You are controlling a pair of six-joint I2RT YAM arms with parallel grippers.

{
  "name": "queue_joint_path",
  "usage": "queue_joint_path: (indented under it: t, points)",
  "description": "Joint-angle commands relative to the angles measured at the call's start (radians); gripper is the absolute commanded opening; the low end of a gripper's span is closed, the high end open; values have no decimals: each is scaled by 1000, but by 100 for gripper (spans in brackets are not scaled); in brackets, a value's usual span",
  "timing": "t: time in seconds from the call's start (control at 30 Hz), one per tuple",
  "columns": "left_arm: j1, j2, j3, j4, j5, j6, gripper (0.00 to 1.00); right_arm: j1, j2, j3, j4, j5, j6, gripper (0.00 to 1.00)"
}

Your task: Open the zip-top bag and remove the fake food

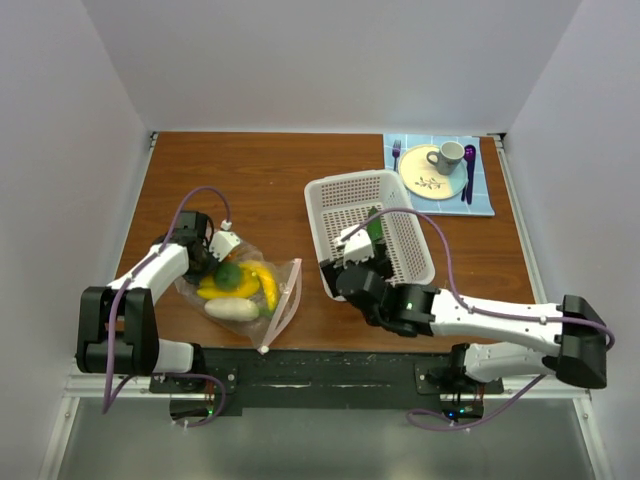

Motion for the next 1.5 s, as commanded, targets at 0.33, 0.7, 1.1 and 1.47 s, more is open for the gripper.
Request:
queue_joint_path:
  t: [0.33, 0.7, 1.1, 1.47]
  points:
    - [8, 37, 22, -53, 20, -9, 0, 160, 239, 2, 353, -281, -162, 16]
    - [8, 35, 34, -62, 16, -13, 0, 160, 509, 123, 484, -450, -222, 54]
    - [8, 31, 32, -60, 4, -9, 0, 160, 650, 226, 543, -530, -219, 65]
    - [8, 9, 19, -67, -8, 3, 0, 150, 782, 286, 516, -516, -140, 56]
